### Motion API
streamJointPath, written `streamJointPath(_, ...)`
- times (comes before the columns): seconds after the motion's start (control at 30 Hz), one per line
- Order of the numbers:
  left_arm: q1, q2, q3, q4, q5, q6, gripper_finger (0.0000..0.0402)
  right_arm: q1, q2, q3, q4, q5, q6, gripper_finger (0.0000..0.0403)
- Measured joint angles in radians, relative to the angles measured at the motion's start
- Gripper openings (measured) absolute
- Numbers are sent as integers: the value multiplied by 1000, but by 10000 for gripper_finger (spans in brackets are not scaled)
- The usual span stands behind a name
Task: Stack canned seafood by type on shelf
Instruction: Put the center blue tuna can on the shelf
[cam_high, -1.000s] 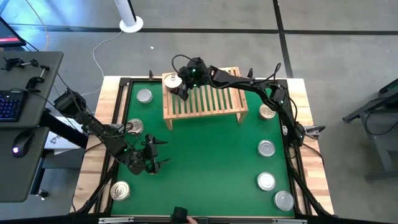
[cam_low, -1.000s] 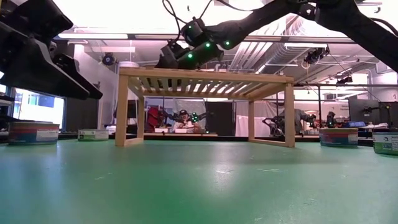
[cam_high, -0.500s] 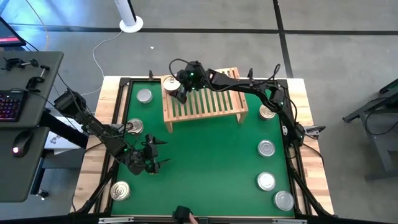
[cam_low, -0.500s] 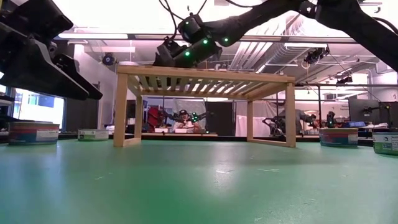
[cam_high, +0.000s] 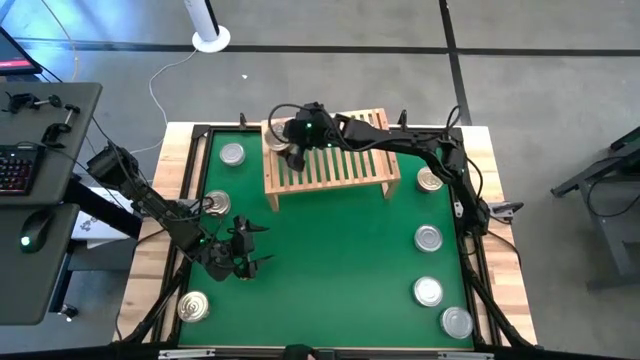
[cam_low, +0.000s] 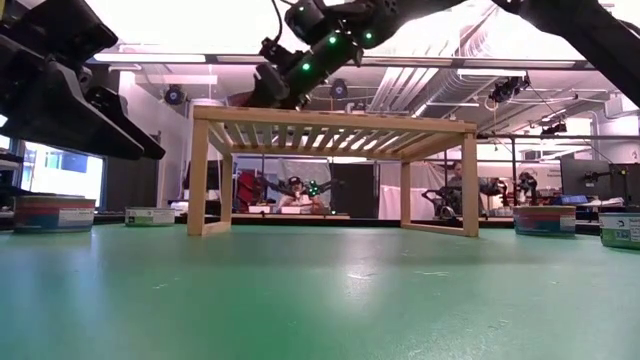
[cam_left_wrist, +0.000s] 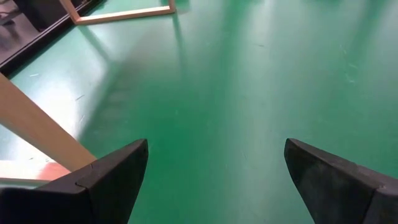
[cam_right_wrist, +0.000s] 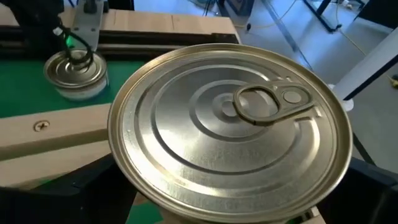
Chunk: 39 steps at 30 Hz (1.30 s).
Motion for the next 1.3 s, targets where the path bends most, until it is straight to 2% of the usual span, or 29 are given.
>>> streamJointPath(0.13, 0, 0, 0, 0, 1, 0, 365, -5, -1, 1, -21, -1, 15, 393)
streamJointPath(0.37, 0, 0, 0, 8, 5, 0, 365, 23, -80, 1, -185, 33, 14, 394)
streamJointPath(0.5, 0, 0, 0, 11, 18, 0, 365, 98, -145, 2, -301, 45, -43, 394)
streamJointPath(0.73, 0, 0, 0, 14, 18, 0, 365, 297, -243, -21, -462, 47, -144, 394)
streamJointPath(0.8, 0, 0, 0, 15, 18, 0, 365, 349, -288, -114, -431, 90, -151, 394)
streamJointPath(0.87, 0, 0, 0, 14, 18, 0, 365, 393, -357, -253, -354, 186, -145, 394)
streamJointPath(1.0, 0, 0, 0, 15, 18, 0, 365, 463, -523, -546, -95, 326, -49, 394)
streamJointPath(1.17, 0, 0, 0, 15, 18, 0, 365, 505, -672, -835, 230, 391, 122, 394)
streamJointPath(1.3, 0, 0, 0, 15, 18, 0, 365, 497, -728, -959, 369, 373, 182, 394)
